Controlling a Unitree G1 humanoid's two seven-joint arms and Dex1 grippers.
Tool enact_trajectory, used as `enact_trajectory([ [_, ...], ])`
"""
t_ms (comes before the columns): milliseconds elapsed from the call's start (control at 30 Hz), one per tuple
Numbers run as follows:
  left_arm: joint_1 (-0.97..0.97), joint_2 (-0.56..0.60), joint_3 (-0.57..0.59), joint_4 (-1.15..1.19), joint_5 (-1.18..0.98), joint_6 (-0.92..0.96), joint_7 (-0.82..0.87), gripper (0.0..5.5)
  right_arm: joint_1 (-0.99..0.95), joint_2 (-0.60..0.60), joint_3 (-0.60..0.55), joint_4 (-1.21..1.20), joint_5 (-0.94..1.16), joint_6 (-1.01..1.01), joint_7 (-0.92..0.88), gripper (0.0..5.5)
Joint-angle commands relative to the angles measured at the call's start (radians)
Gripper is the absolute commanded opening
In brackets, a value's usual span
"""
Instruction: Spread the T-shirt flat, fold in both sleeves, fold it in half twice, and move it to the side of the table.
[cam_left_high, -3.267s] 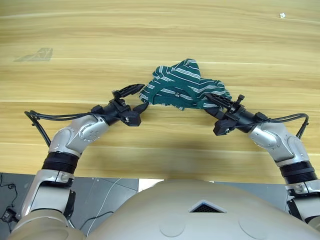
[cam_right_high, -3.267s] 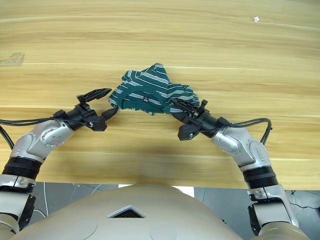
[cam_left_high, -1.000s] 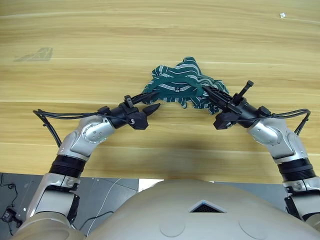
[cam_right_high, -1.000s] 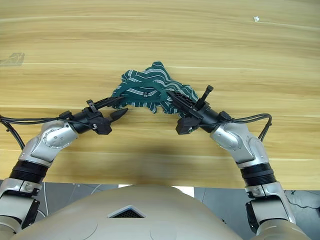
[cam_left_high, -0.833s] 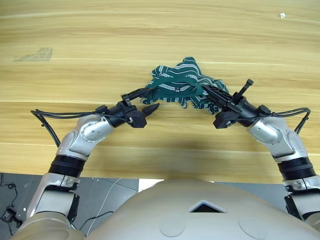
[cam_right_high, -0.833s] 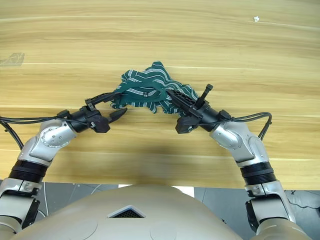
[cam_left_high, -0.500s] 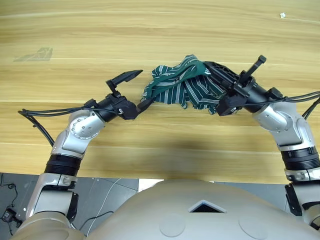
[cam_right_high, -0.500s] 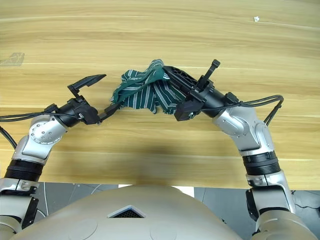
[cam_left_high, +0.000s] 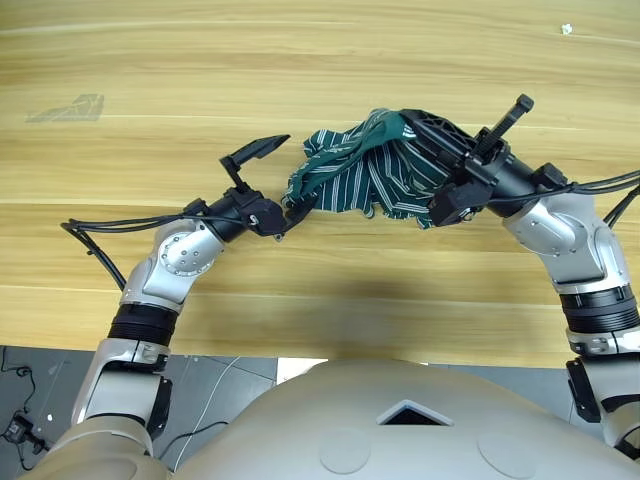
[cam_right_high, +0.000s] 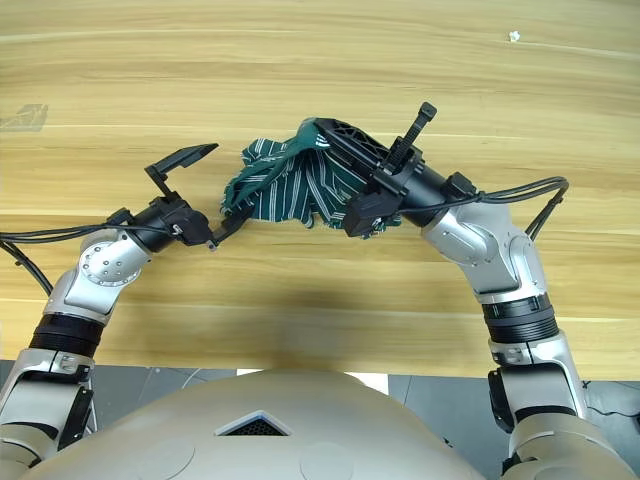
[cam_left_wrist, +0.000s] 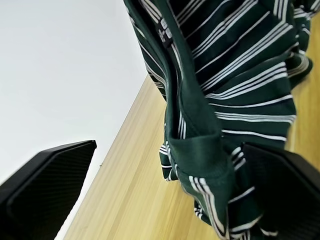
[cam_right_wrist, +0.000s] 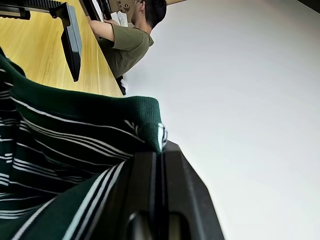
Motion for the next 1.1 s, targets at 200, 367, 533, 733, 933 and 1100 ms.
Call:
enact_trajectory([
  [200,-0.012,0.001,0.002,0.005,0.007,-0.005,0.002,5.36,0.011,0.001,0.006,-0.001,-0.004,0.004,0.007,0.00],
  [367,0.005,0.006,0.000,0.018,-0.007,0.001,-0.010,5.36,0.013,0.001,0.004,-0.002,-0.005,0.006,0.005,0.00],
  [533,0.003,0.005,-0.001,0.019,0.024,0.003,0.002,4.52,0.014,0.002,0.006,-0.003,-0.003,0.008,0.006,0.00],
  [733,-0.002,0.001,0.004,0.017,0.020,0.002,0.010,3.56,0.011,0.006,0.010,0.007,-0.006,0.007,0.004,0.00],
  [933,0.005,0.004,0.004,0.017,0.025,-0.001,0.018,2.64,0.014,0.008,0.013,0.009,-0.009,0.006,0.000,0.00],
  [1100,0.006,0.005,0.000,0.017,0.039,-0.004,0.024,1.82,0.016,0.007,0.012,0.011,-0.013,0.007,-0.002,0.00],
])
